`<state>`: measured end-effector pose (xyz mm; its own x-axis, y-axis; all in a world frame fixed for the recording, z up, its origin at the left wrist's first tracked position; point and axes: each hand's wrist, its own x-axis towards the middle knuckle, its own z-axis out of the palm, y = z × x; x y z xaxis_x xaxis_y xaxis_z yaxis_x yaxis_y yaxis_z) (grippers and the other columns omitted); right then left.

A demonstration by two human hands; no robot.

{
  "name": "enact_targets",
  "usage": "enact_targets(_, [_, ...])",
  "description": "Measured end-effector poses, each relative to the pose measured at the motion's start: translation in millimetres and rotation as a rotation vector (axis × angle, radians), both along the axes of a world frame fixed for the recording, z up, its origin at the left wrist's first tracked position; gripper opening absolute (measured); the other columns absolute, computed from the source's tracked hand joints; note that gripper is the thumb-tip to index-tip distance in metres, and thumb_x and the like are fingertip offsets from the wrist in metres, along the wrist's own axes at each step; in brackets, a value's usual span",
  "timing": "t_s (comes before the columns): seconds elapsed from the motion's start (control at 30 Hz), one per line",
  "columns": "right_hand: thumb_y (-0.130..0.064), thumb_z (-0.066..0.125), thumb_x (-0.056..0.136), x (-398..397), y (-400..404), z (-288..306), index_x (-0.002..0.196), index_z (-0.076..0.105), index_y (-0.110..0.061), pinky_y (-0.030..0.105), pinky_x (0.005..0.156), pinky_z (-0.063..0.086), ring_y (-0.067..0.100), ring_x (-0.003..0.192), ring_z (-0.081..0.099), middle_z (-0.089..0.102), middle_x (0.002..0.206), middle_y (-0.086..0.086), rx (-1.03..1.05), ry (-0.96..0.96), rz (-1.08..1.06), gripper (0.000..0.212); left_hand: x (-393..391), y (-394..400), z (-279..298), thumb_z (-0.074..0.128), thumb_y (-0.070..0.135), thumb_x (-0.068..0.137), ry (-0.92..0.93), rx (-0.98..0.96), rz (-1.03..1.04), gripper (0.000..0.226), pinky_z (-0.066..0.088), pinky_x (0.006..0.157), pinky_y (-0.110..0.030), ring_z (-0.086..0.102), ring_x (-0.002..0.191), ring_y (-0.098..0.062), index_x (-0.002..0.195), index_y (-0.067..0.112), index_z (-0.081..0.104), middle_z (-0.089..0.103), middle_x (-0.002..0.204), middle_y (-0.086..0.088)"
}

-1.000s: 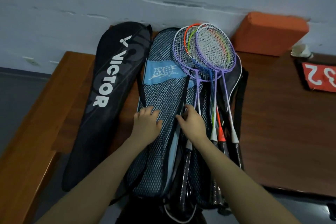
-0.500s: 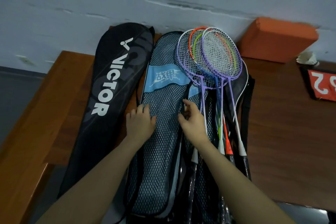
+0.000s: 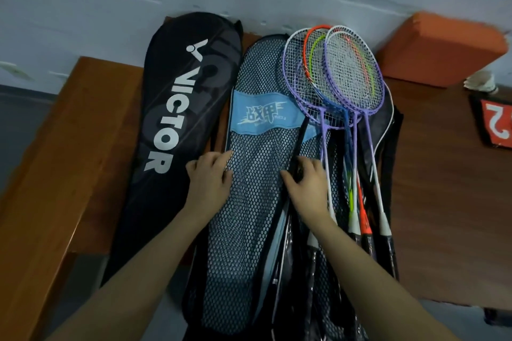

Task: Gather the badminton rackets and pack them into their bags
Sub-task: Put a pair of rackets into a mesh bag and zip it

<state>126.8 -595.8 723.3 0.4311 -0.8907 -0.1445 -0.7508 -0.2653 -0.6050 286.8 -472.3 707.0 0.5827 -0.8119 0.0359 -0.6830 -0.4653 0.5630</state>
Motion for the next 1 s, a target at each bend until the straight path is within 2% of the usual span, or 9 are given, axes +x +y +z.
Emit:
enact_targets(0.1, [-0.027, 0.063, 0.087, 10.3, -5.9, -1.3, 0.133, 0.043, -0.007, 0.042, 0.099, 0.042, 0.03, 0.116, 0.05, 0.049, 0.13, 0.013, 0.075, 0.008, -0.055, 0.054, -0.9, 6.5, 15.7, 0.057, 0.009, 0.088, 0.136, -0.175, 0.02, 0.042, 0.039, 0.091, -0.03, 0.052, 0.098, -0.018, 0.129, 0.008, 0.05, 0.052, 0.112, -0.01])
enact_targets(0.23, [-0.008, 0.058, 0.088, 22.1, 2.2, 6.7, 0.136, 0.039, -0.007, 0.035, 0.1, 0.042, 0.025, 0.118, 0.051, 0.053, 0.131, 0.01, 0.184, -0.168, -0.119, 0.051, -4.3, 12.5, 29.1, 0.059, 0.008, 0.087, 0.195, -0.257, 0.068, 0.041, 0.034, 0.085, -0.003, 0.046, 0.095, -0.004, 0.128, 0.008, 0.052, 0.047, 0.108, 0.002])
enact_targets(0.37, [-0.003, 0.056, 0.089, 29.9, 10.5, 21.3, 0.133, 0.045, -0.006, 0.033, 0.1, 0.044, 0.021, 0.112, 0.055, 0.057, 0.124, 0.01, 0.159, -0.313, -0.049, 0.045, -0.6, 18.3, 18.5, 0.05, 0.026, 0.087, 0.101, -0.142, 0.041, 0.037, 0.049, 0.079, -0.038, 0.058, 0.086, -0.023, 0.117, 0.006, 0.058, 0.058, 0.103, -0.011])
enact_targets(0.43, [-0.002, 0.056, 0.089, 31.2, 12.5, 29.8, 0.132, 0.046, -0.005, 0.029, 0.099, 0.044, 0.019, 0.111, 0.054, 0.057, 0.122, 0.007, 0.114, -0.344, 0.024, 0.045, 0.8, 20.3, 10.3, 0.046, 0.033, 0.085, 0.004, -0.071, 0.026, 0.039, 0.049, 0.074, -0.043, 0.059, 0.084, -0.028, 0.107, 0.005, 0.063, 0.06, 0.1, -0.012])
enact_targets(0.53, [0.0, 0.057, 0.088, 31.4, 13.5, 42.4, 0.129, 0.049, -0.002, 0.023, 0.095, 0.043, 0.016, 0.104, 0.054, 0.055, 0.11, 0.003, 0.018, -0.366, 0.147, 0.043, 2.1, 13.6, 13.8, 0.053, 0.029, 0.086, 0.005, -0.042, 0.037, 0.032, 0.043, 0.083, -0.043, 0.057, 0.095, -0.028, 0.107, 0.007, 0.064, 0.058, 0.108, -0.011])
enact_targets(0.67, [0.002, 0.059, 0.086, 28.1, 17.0, 56.6, 0.128, 0.053, -0.001, 0.01, 0.084, 0.042, 0.012, 0.092, 0.053, 0.056, 0.101, 0.004, -0.026, -0.382, 0.246, 0.043, 4.2, -7.6, 40.3, 0.043, 0.034, 0.088, 0.067, -0.219, -0.013, 0.039, 0.035, 0.086, -0.037, 0.058, 0.098, -0.022, 0.109, 0.009, 0.064, 0.061, 0.106, -0.007])
enact_targets(0.77, [0.002, 0.062, 0.083, 25.1, 25.5, 65.3, 0.125, 0.056, -0.003, 0.011, 0.074, 0.042, 0.014, 0.082, 0.052, 0.057, 0.097, 0.006, 0.0, -0.395, 0.305, 0.043, 9.4, -30.3, 65.8, 0.044, 0.038, 0.09, 0.175, -0.212, -0.075, 0.038, 0.037, 0.095, -0.039, 0.058, 0.1, -0.02, 0.112, 0.012, 0.062, 0.062, 0.106, -0.004])
enact_targets(0.9, [0.002, 0.066, 0.081, 22.9, 32.1, 71.6, 0.12, 0.06, -0.003, 0.011, 0.071, 0.041, 0.018, 0.084, 0.055, 0.057, 0.096, 0.005, 0.043, -0.422, 0.288, 0.039, 12.3, -54.5, 84.4, 0.061, 0.043, 0.083, 0.278, -0.114, -0.027, 0.031, 0.048, 0.086, -0.041, 0.059, 0.088, -0.016, 0.097, 0.015, 0.06, 0.062, 0.094, 0.001])
enact_targets(1.0, [0.0, 0.067, 0.081, 20.2, 32.2, 72.3, 0.12, 0.06, -0.003, 0.009, 0.073, 0.041, 0.018, 0.087, 0.056, 0.058, 0.098, 0.003, 0.108, -0.414, 0.29, 0.039, 13.5, -63.0, 85.7, 0.07, 0.036, 0.077, 0.33, -0.029, 0.005, 0.04, 0.047, 0.082, -0.032, 0.058, 0.09, -0.018, 0.106, 0.014, 0.053, 0.06, 0.097, -0.002])
